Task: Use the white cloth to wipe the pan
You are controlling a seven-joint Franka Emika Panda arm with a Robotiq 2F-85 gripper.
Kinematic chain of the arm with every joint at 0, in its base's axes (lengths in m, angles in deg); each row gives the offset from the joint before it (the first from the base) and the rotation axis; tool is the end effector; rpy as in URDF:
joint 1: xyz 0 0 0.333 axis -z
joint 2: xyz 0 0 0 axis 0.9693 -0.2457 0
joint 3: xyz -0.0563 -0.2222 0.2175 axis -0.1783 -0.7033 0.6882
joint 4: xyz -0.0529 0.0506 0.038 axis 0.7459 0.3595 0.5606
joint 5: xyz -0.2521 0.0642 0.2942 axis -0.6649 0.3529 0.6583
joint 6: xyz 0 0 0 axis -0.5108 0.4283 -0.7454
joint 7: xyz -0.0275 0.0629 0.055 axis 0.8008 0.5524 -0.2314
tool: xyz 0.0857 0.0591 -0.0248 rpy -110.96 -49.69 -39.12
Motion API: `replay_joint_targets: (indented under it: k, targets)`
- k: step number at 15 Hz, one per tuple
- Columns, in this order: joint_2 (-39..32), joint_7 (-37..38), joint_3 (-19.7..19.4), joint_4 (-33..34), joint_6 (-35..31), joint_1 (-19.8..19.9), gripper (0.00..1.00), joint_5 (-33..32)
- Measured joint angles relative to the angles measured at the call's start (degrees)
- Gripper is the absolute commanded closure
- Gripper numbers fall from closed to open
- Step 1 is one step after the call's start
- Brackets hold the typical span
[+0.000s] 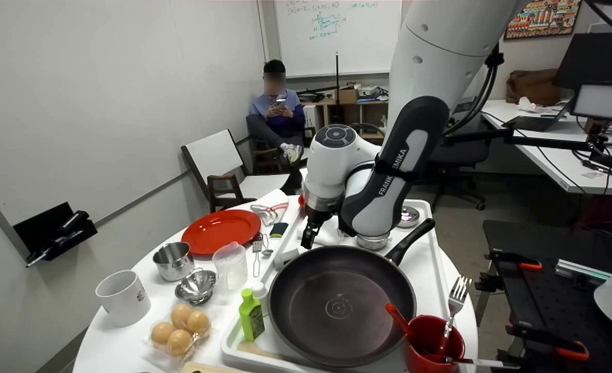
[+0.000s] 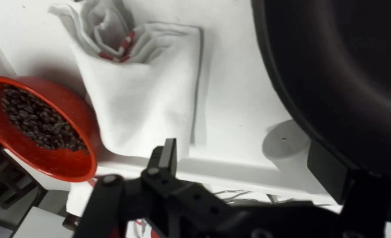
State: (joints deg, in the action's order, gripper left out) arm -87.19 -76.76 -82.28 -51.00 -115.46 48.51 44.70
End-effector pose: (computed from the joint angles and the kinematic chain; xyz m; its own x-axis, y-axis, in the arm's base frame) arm 0.5898 -0.0376 0.1473 0.9450 0.0338 0.3254 -0.0738 -0.9469 0.3129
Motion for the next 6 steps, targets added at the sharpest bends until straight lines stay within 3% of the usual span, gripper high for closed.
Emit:
replay_joint_targets:
  k: [6]
  targets:
    - [4.93,-1.96,-0.02,-5.05,-2.43,-3.12,0.00,-2.18]
